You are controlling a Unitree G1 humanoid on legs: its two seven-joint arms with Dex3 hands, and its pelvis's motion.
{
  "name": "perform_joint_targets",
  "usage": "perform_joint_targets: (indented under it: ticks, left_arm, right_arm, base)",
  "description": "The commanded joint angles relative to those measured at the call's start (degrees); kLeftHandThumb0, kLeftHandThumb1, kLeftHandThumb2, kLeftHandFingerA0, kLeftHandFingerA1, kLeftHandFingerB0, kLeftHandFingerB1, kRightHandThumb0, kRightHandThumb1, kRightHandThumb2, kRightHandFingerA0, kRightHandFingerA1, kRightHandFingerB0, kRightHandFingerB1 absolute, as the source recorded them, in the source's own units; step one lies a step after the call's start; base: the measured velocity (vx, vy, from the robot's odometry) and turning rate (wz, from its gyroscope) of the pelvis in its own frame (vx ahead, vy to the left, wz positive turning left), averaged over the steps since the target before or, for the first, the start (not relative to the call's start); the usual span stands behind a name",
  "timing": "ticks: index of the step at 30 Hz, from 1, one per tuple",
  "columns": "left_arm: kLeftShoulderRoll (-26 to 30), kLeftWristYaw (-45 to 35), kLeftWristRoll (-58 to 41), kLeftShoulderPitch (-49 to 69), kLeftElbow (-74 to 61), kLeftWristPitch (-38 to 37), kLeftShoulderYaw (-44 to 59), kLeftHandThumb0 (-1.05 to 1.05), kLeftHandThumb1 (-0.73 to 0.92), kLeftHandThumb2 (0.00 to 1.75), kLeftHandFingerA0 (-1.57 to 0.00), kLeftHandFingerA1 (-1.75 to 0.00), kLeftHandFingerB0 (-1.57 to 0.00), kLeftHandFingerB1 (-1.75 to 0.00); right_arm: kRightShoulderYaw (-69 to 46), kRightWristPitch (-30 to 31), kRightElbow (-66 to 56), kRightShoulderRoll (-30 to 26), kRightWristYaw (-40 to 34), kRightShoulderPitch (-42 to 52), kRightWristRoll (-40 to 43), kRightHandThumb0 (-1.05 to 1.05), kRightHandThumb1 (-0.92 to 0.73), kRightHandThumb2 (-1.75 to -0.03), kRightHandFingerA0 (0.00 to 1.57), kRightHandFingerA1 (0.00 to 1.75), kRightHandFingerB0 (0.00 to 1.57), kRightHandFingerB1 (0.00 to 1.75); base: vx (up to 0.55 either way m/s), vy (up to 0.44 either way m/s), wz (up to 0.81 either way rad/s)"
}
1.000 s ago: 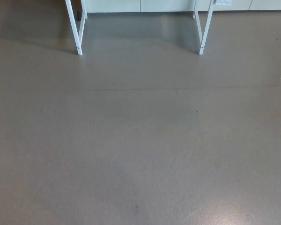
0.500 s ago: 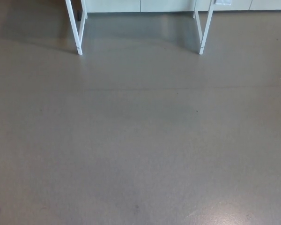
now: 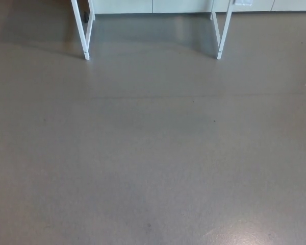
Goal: The robot walks towards a desk on which a file tray is kept in the middle and a toilet paper roll is kept on its right. The robot uses its right hand to hook on finger in the gap of the roll and grabs it, lifts it and places it on the tray.
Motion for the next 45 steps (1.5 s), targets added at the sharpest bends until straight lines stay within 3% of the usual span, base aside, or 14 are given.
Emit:
perform_joint_targets:
  ticks: [1, 11, 14, 16, 17, 23, 24, 25, 27, 35, 40, 41, 44, 45]
  left_arm:
    - [1.67, -0.41, 0.57, 0.78, -0.45, -1.92, -0.14, -0.69, 0.86, 0.66, -0.18, -0.39, -0.2, -0.3]
    - [1.46, -0.24, -5.99, 1.03, 0.17, -0.2, 8.67, -0.67, 0.86, 0.66, -0.22, -0.4, -0.19, -0.29]
    - [2.29, -1.57, -5.25, 2.14, 1.16, -1.71, 9.41, -0.67, 0.86, 0.65, -0.17, -0.4, -0.16, -0.29]
    - [2.86, -1.35, -5.04, 3.09, 2.84, -1.41, 10.0, -0.71, 0.69, 0.96, -0.17, -0.5, -0.08, -0.42]
    - [2.4, -0.58, -5.75, 3.36, 2.94, -1.34, 10.97, -0.69, 0.67, 0.96, -0.2, -0.52, -0.14, -0.44]
    - [1.52, 0.66, -5.6, 5.26, 2.74, -1.12, 12.02, -0.68, 0.69, 1.0, -0.3, -0.57, -0.14, -0.45]
    - [0.95, 0.64, -5.69, 6.78, 1.44, -1.3, 12.01, -0.67, 0.86, 0.66, -0.46, -0.55, -0.27, -0.31]
    - [1.29, -0.34, -5.9, 6.06, 2.19, 0.66, 11.73, -0.71, 0.68, 1.01, -0.32, -0.6, -0.16, -0.45]
    - [1.77, -0.99, -5.57, 5.57, 3.64, 0.75, 11.22, -0.72, 0.83, 0.65, -0.3, -0.5, -0.21, -0.32]
    - [2.68, -1.31, -4.56, 9.32, 1.26, -0.54, 9.57, -0.7, 0.89, 0.67, -0.23, -0.49, -0.19, -0.32]
    - [2.65, 0.28, -4.58, 6.95, 9.04, -4.15, 10.19, -0.73, 0.69, 1.0, -0.25, -0.56, -0.16, -0.46]
    - [2.96, -1.12, -5.43, 7.6, 9.17, -4.91, 10.87, -0.72, 0.86, 0.66, -0.36, -0.56, -0.2, -0.34]
    - [2.89, -1.2, -5.65, 8.26, 9.27, -4.88, 11.32, -0.71, 0.87, 0.66, -0.37, -0.55, -0.22, -0.34]
    - [2.57, 0.44, -7.23, 8.89, 8.39, -1.4, 13.29, -0.71, 0.68, 1.03, -0.43, -0.67, -0.16, -0.46]
  right_arm:
    - [-2.98, 6.88, -3.51, -0.01, 0.79, 0.89, 3.96, -0.43, -0.47, -0.71, 0.06, 0.46, 0.05, 0.19]
    - [-2.53, 1.79, -1.92, -0.65, -0.17, -0.45, 1.85, -0.47, -0.51, -0.59, 0.17, 0.46, 0.06, 0.21]
    - [-4.16, 0.01, -3.56, -0.01, -2.12, 1.14, 2.48, -0.33, -0.35, -0.9, 0.06, 0.53, 0.0, 0.5]
    - [-4.29, 0.76, -3.59, 0.08, -2.0, 1.27, 2.49, -0.31, -0.37, -0.91, 0.06, 0.53, 0.0, 0.5]
    - [-4.12, 0.22, -2.71, -0.11, -1.64, 1.07, 2.32, -0.42, -0.48, -0.57, 0.16, 0.47, 0.09, 0.25]
    - [-3.13, -0.54, 0.15, -0.78, 0.88, 0.2, 2.31, -0.4, -0.49, -0.57, 0.17, 0.47, 0.05, 0.22]
    - [-4.7, 1.25, -1.38, 0.22, 0.39, 0.94, 3.96, -0.4, -0.47, -0.57, 0.2, 0.48, 0.06, 0.24]
    - [-5.08, 1.09, -2.11, 0.32, 0.35, 1.48, 4.15, -0.41, -0.48, -0.57, 0.18, 0.47, 0.07, 0.24]
    - [-4.69, 1.43, -1.81, 0.42, -0.27, 1.12, 3.44, -0.31, -0.41, -0.93, 0.05, 0.51, 0.0, 0.51]
    - [-4.12, -3.32, -0.82, 1.56, -2.56, 2.87, 1.88, -0.47, -0.41, -0.67, 0.39, 0.58, 0.07, 0.35]
    - [-3.2, -6.59, 0.25, 2.55, -3.87, 3.44, 1.17, -0.45, -0.45, -0.64, 0.22, 0.52, 0.07, 0.36]
    - [-2.65, -7.5, 0.49, 3.3, -4.39, 3.17, 0.92, -0.43, -0.46, -0.64, 0.21, 0.51, 0.07, 0.37]
    - [-3.49, -7.56, 0.11, 3.67, -2.48, 4.07, 2.5, -0.3, -0.42, -0.92, 0.05, 0.53, 0.0, 0.51]
    - [-3.46, -6.25, 0.25, 3.5, -1.56, 3.96, 2.83, -0.3, -0.4, -0.91, 0.06, 0.53, 0.0, 0.51]
  base:
    - [0.0, 0.0, 0.0]
    - [0.02, 0.025, 0.04]
    - [0.08, 0.179, -0.09]
    - [0.21, 0.288, -0.02]
    - [0.1, 0.21, -0.29]
    - [0.19, 0.116, -0.01]
    - [0.27, 0.017, 0.1]
    - [0.26, -0.011, 0.14]
    - [0.29, -0.075, 0.12]
    - [0.35, -0.133, 0.3]
    - [0.32, -0.108, 0.0]
    - [0.26, -0.049, -0.06]
    - [0.31, 0.017, -0.17]
    - [0.35, 0.071, -0.16]
